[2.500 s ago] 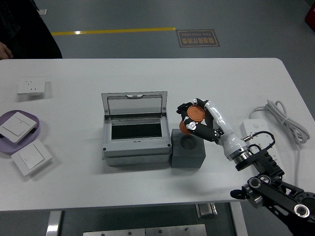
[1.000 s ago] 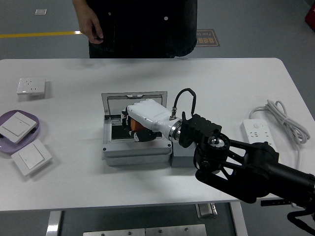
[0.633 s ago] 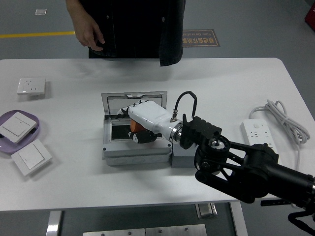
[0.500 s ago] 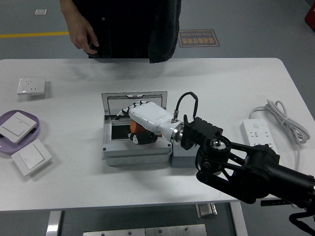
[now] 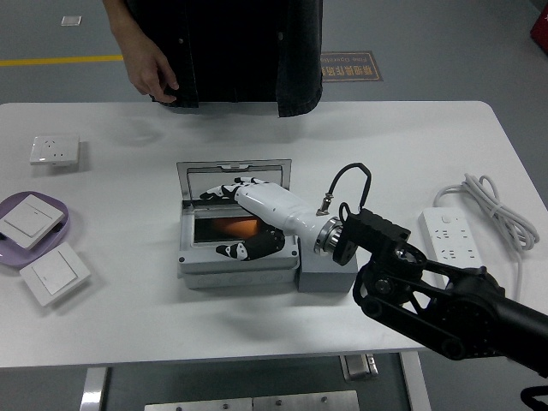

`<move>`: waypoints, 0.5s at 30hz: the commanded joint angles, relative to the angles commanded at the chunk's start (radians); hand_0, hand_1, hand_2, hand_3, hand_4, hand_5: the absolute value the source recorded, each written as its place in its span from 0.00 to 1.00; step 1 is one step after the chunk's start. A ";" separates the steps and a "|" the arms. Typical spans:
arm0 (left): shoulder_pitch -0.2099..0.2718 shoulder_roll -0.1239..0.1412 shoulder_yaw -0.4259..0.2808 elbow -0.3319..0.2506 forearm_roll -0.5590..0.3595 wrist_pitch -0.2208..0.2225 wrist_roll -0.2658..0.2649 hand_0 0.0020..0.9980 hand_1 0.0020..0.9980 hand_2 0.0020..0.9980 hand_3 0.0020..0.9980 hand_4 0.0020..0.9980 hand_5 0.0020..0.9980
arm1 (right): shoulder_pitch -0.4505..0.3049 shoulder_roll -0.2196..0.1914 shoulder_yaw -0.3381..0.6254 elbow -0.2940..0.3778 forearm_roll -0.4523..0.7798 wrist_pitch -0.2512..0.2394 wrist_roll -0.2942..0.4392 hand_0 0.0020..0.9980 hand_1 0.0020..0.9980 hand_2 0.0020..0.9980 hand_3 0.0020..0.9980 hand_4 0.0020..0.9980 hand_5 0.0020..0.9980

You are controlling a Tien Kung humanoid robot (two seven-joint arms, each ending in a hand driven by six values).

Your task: Pick up the cylinder from the cube,place it in the box,flap close box

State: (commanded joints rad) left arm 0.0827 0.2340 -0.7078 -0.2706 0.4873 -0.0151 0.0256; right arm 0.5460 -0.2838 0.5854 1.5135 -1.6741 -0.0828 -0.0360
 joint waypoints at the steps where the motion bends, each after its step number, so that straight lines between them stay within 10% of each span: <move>1: 0.000 -0.001 -0.005 -0.002 0.006 0.000 0.000 0.58 0.63 0.61 0.63 0.69 0.22 | -0.013 -0.012 0.011 0.018 0.036 0.002 0.019 1.00 0.88 0.83 0.90 0.88 0.25; 9: -0.001 -0.003 -0.011 -0.004 0.013 -0.002 0.002 0.58 0.63 0.61 0.62 0.69 0.22 | -0.021 -0.095 0.066 0.182 0.343 0.064 0.082 0.95 0.83 0.79 0.87 0.86 0.23; 10: -0.001 -0.002 -0.009 -0.004 0.011 -0.002 0.002 0.58 0.63 0.61 0.62 0.69 0.22 | -0.009 -0.098 0.068 0.191 0.385 0.066 0.083 0.83 0.71 0.71 0.73 0.80 0.30; 15: -0.004 0.003 0.006 0.000 -0.004 -0.002 0.002 0.58 0.63 0.61 0.62 0.69 0.22 | 0.083 -0.091 0.076 0.130 0.553 0.072 0.069 0.83 0.71 0.71 0.73 0.80 0.30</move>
State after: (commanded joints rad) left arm 0.0786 0.2375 -0.7020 -0.2706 0.4836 -0.0175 0.0273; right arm 0.6292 -0.3746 0.6613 1.6431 -1.1212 -0.0106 0.0325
